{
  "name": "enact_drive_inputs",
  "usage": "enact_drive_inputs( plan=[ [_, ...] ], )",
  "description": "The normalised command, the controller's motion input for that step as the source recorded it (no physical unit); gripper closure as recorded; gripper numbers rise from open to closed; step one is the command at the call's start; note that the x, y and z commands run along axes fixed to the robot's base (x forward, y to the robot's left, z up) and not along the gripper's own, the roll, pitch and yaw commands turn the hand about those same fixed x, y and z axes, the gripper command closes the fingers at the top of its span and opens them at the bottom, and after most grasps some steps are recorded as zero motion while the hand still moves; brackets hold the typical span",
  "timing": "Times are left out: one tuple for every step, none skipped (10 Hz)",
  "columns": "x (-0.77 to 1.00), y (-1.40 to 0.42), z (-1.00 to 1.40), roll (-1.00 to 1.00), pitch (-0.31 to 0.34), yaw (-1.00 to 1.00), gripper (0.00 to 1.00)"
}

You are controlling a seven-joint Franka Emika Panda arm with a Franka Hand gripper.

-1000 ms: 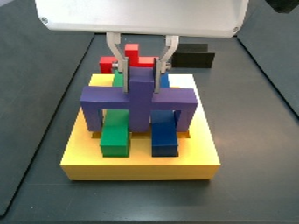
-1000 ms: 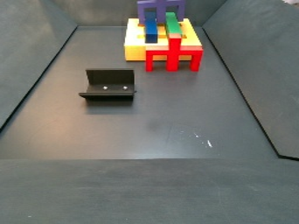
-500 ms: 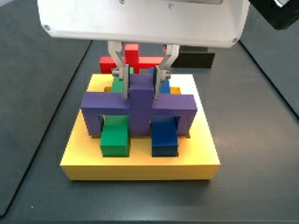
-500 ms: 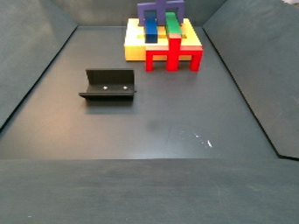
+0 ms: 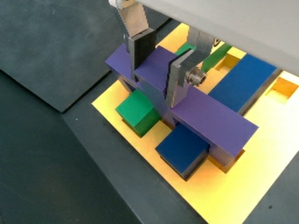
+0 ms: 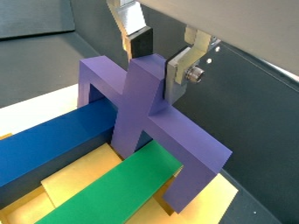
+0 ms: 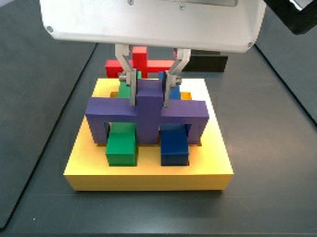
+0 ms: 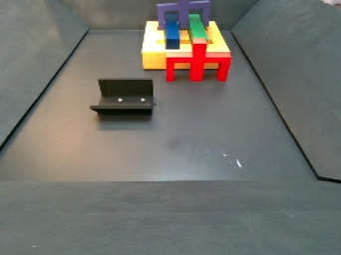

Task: Pick up the purple object. Move up. Place the purple object on the fixture. Regrasp the purple object. Move to above the board. Insert the purple object.
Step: Insert the purple object.

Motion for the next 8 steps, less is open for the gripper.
enact_drive_inputs(
  plan=[
    [0.0, 0.19, 0.11, -0.5, 0.249, -0.07, 1.0],
    [0.0, 0.21, 0.08, -0.5, 0.229, -0.04, 1.0],
    [0.0, 0.13, 0.06, -0.43, 0.157, -0.01, 1.0],
    [-0.01, 0.06, 0.07, -0.38, 0.153, 0.0, 1.0],
    [-0.03, 0.0, 0.12, -0.38, 0.17, 0.0, 1.0],
    [-0.03, 0.0, 0.21, -0.37, 0.169, -0.01, 1.0],
    [-0.04, 0.0, 0.27, -0.37, 0.161, -0.03, 1.0],
    [-0.02, 0.0, 0.17, -0.38, 0.129, -0.03, 1.0]
  ],
)
